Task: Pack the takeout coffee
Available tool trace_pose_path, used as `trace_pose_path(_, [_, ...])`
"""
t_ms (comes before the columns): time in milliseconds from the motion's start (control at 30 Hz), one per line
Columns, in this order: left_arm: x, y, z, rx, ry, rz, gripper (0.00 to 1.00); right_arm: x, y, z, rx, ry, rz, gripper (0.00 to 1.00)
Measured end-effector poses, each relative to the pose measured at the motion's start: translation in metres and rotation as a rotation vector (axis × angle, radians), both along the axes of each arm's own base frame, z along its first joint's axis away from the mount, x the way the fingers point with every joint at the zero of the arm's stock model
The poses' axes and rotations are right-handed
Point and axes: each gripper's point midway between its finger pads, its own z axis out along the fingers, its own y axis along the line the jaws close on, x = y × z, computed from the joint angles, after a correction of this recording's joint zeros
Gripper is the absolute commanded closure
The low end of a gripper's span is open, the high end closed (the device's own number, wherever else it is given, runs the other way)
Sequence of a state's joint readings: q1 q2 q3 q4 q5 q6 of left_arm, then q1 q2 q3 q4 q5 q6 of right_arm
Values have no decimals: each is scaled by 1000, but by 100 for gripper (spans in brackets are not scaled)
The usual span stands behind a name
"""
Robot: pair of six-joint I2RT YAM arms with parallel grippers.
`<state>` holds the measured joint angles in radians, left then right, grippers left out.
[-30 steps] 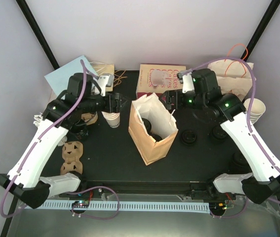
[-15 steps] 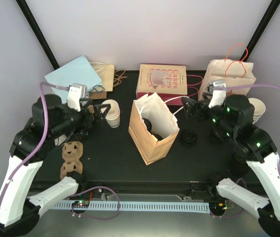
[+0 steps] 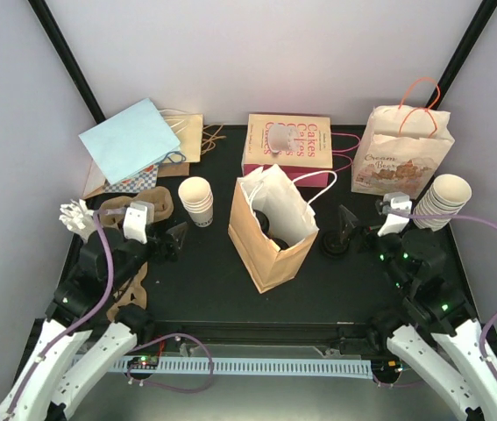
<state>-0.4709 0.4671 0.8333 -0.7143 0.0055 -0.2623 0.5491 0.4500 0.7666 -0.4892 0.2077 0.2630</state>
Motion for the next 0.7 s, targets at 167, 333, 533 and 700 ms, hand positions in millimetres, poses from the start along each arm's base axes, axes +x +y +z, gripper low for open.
trace_pose_path(167, [7, 16, -25, 11, -40, 102, 1, 3, -9, -27, -17, 7, -53, 0])
trace_pose_path(333, [15, 25, -42, 22, -32, 166, 1, 1, -19, -44, -16, -9, -100, 0])
trace_pose_path(533, [25, 26, -65, 34, -7, 206, 1, 3, -24, -71, -38, -23, -128, 0])
trace_pose_path(700, [38, 32, -80, 99, -7, 250, 1, 10, -24, -92, -99, -27, -141, 0])
